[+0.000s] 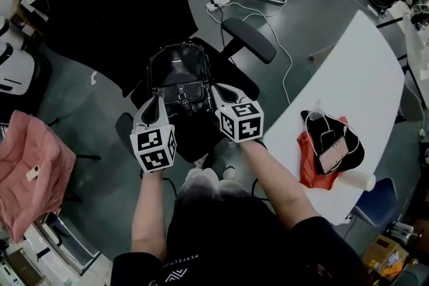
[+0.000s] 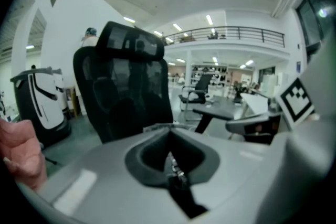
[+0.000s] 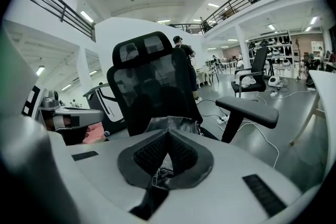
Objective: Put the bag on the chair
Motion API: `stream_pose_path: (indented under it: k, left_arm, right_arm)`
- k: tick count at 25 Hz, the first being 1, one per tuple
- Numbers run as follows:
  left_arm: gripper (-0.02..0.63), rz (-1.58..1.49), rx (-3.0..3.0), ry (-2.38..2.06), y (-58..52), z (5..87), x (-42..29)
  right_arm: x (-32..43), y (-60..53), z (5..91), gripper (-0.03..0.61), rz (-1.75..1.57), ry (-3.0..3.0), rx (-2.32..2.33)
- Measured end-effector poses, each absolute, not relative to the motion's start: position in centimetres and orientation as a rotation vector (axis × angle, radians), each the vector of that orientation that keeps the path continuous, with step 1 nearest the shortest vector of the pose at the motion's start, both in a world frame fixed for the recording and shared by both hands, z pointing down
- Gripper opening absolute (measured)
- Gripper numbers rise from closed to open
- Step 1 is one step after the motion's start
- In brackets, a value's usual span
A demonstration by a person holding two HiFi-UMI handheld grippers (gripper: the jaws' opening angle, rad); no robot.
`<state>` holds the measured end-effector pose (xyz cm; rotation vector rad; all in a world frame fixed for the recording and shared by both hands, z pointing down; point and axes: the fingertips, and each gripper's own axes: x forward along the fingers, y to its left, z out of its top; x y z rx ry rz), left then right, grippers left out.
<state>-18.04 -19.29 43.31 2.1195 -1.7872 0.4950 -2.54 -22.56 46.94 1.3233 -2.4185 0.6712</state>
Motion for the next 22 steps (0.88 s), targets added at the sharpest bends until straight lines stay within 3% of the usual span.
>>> stream_pose_path:
  k: [22]
  left_arm:
    - [0.008, 0.531, 2.091, -1.78, -15.2, 43.8, -18.5]
  right_arm:
    - [-1.9, -18.5, 47.2, -0.002, 0.703, -2.388, 1.316]
